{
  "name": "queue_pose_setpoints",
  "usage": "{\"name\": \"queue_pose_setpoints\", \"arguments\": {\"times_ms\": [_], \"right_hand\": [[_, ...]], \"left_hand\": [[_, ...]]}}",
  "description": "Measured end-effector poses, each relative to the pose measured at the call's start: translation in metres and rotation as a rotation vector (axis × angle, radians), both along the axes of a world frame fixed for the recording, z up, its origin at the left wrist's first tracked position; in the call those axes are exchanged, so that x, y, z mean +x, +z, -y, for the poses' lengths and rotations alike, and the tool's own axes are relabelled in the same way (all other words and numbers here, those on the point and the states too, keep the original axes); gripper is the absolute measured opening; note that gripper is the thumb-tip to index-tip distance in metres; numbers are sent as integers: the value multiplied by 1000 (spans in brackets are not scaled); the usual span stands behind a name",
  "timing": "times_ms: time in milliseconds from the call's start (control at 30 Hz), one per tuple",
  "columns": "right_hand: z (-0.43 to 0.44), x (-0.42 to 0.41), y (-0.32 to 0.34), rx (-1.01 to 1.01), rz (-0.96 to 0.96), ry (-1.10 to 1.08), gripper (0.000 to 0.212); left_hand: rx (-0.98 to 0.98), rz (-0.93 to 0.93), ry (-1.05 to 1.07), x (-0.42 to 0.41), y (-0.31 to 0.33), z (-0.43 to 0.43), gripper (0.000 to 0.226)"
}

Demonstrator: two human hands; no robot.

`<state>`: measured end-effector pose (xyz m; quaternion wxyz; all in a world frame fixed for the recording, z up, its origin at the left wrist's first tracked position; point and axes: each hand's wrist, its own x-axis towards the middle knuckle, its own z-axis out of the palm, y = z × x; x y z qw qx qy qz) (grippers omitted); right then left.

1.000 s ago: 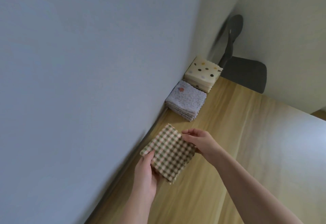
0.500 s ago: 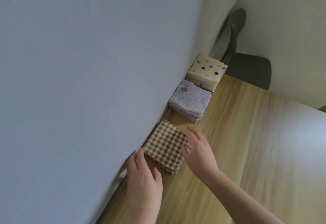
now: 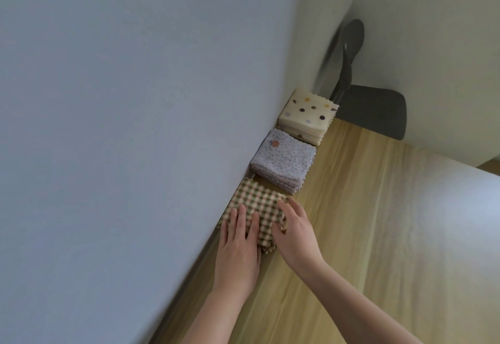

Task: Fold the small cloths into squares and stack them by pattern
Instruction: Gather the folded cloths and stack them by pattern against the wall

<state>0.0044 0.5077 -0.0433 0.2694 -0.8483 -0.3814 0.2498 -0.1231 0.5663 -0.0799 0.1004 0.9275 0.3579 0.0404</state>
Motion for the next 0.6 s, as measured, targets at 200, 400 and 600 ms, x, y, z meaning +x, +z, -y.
{"name": "queue_pose_setpoints", "arguments": {"times_ms": [200,400,600], "right_hand": [[1,3,-4,-16,-22,40,52],[21,6,17,-11,-66,49,55],[119,20,48,-8,19,-56,51]], "left_hand": [[6,-42,4,-1,-6,-3,76],[-21,-37,4,-8,10,-1,79],[-194,119,-60,6,62,72,61]]}}
